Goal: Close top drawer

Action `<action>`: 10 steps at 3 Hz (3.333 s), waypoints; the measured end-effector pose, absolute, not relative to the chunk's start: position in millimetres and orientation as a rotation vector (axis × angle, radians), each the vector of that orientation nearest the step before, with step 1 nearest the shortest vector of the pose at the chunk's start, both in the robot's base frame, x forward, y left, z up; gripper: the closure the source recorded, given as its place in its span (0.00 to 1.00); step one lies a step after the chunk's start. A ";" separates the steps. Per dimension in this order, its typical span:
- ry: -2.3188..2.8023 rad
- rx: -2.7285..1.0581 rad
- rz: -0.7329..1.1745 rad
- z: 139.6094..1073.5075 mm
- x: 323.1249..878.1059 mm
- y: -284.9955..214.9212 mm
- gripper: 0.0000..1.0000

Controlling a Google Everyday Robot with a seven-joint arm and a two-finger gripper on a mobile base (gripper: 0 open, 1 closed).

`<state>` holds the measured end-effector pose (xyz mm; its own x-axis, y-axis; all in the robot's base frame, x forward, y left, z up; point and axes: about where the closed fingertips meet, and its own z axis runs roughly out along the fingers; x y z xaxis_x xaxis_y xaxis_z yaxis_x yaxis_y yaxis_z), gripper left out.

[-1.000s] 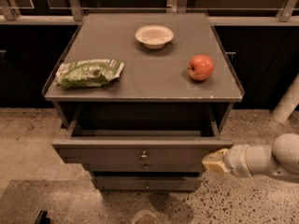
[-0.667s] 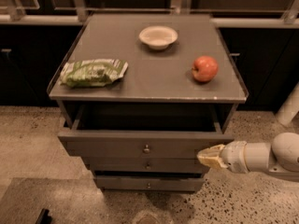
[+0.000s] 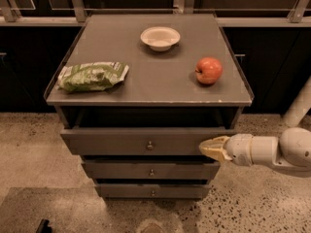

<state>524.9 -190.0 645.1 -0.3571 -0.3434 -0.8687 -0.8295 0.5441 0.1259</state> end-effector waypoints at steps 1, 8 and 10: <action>1.814 -0.928 0.730 669.4 553.7 -184.1 1.00; 2.069 -1.072 0.830 651.3 471.2 -219.9 0.35; 2.069 -1.072 0.830 651.2 471.2 -219.9 0.00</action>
Offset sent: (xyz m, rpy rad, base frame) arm 0.0793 -0.0024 0.0433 0.1994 -0.2114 -0.0465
